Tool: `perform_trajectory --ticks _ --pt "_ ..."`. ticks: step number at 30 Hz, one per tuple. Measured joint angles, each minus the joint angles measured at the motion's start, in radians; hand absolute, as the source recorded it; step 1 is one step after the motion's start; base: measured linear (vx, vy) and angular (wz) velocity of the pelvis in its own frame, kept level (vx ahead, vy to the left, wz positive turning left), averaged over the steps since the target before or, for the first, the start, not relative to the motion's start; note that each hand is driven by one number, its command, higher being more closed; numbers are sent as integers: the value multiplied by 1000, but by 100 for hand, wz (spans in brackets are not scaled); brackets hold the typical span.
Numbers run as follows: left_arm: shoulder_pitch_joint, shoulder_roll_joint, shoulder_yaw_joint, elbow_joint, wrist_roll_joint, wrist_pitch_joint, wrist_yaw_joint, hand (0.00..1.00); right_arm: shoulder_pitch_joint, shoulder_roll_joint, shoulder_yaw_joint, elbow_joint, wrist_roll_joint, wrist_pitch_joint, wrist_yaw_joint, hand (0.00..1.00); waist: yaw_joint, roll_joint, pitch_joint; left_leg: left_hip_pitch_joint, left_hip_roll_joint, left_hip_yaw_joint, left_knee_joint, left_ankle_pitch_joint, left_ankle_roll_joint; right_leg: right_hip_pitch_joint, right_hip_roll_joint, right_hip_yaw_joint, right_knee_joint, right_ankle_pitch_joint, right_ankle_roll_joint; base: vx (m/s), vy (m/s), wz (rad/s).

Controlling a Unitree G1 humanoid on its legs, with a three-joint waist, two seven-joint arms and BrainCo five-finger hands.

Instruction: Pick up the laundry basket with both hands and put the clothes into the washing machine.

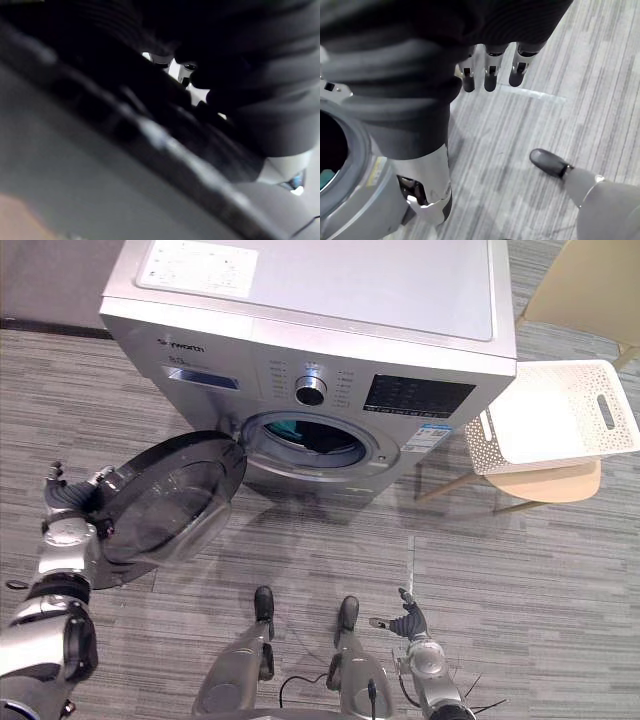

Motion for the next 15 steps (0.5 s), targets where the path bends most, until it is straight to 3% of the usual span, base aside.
perform_trajectory --ticks 3,5,8,10,15 --pt "176 -167 -173 -219 -1 -9 13 0 14 -3 -3 0 -10 1 -1 0 -1 30 -12 31 -26 -59 -2 1 1 56 -21 -59 17 -31 15 34 58 58" --pt "254 -239 -286 -300 -4 -13 5 0 12 -3 -7 -1 -18 2 -1 0 1 48 -22 42 -33 -77 -4 2 2 74 -33 -83 25 -43 19 37 58 44" --pt "340 -344 -483 -359 -35 -14 -58 0 0 -2 -7 -7 -37 4 -1 0 3 78 -45 59 -48 -89 -18 7 10 85 -47 -93 42 -54 27 29 66 18" --pt "345 -382 -523 -358 -74 -7 -71 0 -1 0 -7 -7 -39 5 -1 0 -3 83 -48 77 -48 -84 -21 8 10 99 -50 -87 42 -54 27 5 38 -9" --pt "231 -406 -617 -282 -109 -6 -97 0 1 -16 -6 -10 -39 8 -5 0 -59 103 -59 124 -33 -1 -37 7 9 86 -43 -12 54 -52 24 -47 22 -38"
